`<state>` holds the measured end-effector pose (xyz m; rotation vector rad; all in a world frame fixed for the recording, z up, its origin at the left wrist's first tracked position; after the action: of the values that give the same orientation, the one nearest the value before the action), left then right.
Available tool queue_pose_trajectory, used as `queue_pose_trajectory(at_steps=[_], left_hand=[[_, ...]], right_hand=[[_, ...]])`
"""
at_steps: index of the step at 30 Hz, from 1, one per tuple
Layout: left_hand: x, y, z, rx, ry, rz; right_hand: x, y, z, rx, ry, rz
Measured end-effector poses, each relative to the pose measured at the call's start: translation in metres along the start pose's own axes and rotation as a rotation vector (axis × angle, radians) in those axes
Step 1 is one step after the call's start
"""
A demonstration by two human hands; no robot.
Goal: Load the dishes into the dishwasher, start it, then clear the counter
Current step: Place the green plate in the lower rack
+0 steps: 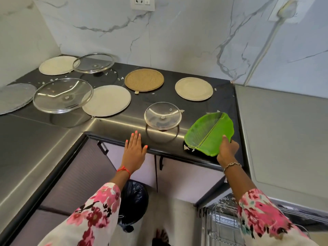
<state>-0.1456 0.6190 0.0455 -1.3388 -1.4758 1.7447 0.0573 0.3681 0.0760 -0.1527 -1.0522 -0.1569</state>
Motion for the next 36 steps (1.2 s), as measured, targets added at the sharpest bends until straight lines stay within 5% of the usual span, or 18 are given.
queue_pose_trajectory(at_steps=[11, 22, 36], left_hand=[[-0.055, 0.042, 0.206, -0.023, 0.005, 0.193], [-0.161, 0.120, 0.445, 0.241, -0.007, 0.324], [-0.314, 0.243, 0.466, 0.479, 0.110, 0.335]], right_hand=[[-0.076, -0.142, 0.088, 0.139, 0.031, -0.128], [-0.218, -0.385, 0.181, 0.068, 0.259, 0.051], [-0.263, -0.598, 0.108, -0.104, 0.252, 0.359]])
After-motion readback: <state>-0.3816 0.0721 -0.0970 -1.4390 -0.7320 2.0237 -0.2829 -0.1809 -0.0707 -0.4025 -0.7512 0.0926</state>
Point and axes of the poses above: each hand's wrist, its own z-axis away from the middle knuckle, its own y-axis out of the palm, x = y × z, the point moved 4 cm from there along -z, towards the middle knuckle, and after that the axes turned 10 degrees about y, right-handed, at the moved point
